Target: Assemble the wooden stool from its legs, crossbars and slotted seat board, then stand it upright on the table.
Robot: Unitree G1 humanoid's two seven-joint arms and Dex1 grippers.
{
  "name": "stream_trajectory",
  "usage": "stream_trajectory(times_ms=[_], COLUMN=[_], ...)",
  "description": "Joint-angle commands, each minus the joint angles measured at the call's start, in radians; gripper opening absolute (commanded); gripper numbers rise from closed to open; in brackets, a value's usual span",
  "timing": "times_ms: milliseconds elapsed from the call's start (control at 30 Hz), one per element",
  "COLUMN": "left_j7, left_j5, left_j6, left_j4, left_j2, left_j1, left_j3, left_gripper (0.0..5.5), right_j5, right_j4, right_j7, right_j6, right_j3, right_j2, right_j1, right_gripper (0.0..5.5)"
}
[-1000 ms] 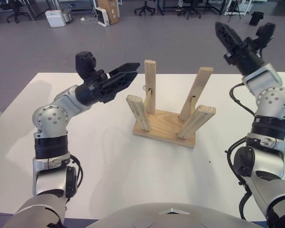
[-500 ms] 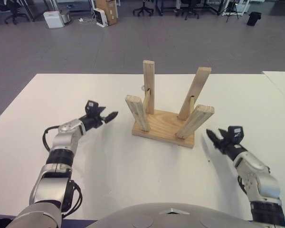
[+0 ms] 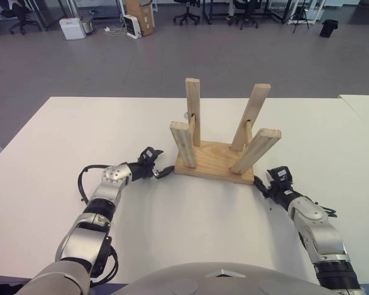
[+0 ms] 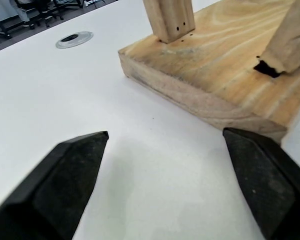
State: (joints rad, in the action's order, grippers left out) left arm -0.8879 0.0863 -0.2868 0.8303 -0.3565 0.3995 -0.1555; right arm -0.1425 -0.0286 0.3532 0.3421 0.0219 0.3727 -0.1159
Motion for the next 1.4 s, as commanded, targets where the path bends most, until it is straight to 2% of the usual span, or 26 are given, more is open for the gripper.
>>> stream_trajectory(times_ms=[33,167,333,433,700,833,933,1067,1233,1400], left_j7=[-0.075,-0.060,-0.063,-0.054,-0.082,0.020,0.095,0.108,0.095,-0.038], left_j5=[0.014,0.080,0.175,0.192,0.147,0.013,-0.072,-0.204,-0.207,-0.104], left_j6=[0.048,0.159,0.375,0.443,0.385,0.220,0.110,-0.042,-0.124,-0.102], left_j4=[-0.131,-0.340,-0.651,-0.728,-0.585,-0.230,-0.011,0.164,0.218,0.064], left_j2=[0.002,-0.014,-0.029,-0.042,-0.133,-0.217,-0.210,-0.153,-0.066,-0.047], left_j1=[-0.107,-0.154,-0.172,-0.200,-0.196,-0.007,0.103,0.150,0.149,0.080], left_j3=[-0.027,0.005,0.035,0.031,0.073,0.099,0.074,-0.034,-0.063,-0.037], left_gripper=[4.24,4.24,4.24,4.24,4.24,4.24,4.24,4.24,4.24,4.24], right_j5=[-0.005,-0.072,-0.241,-0.262,-0.219,-0.171,-0.127,-0.009,0.031,-0.072], right_j4=[0.008,-0.108,-0.359,-0.409,-0.265,-0.228,-0.184,-0.095,-0.046,-0.118], right_j7=[0.060,0.122,0.155,0.146,0.163,0.150,0.139,0.115,0.132,0.236], right_j6=[-0.017,0.004,0.208,0.263,0.208,0.166,0.134,0.064,0.020,0.020], right_j3=[-0.052,-0.032,0.033,0.042,0.099,0.044,0.001,-0.086,-0.122,-0.114], right_j2=[-0.020,-0.010,0.033,0.057,0.113,0.082,0.065,0.072,0.063,0.044], right_j1=[0.047,0.012,0.020,0.028,-0.015,-0.027,-0.020,0.016,0.038,0.036], right_gripper=[3.03,3.03,3.03,3.03,3.03,3.03,3.03,3.03,3.03,3.03])
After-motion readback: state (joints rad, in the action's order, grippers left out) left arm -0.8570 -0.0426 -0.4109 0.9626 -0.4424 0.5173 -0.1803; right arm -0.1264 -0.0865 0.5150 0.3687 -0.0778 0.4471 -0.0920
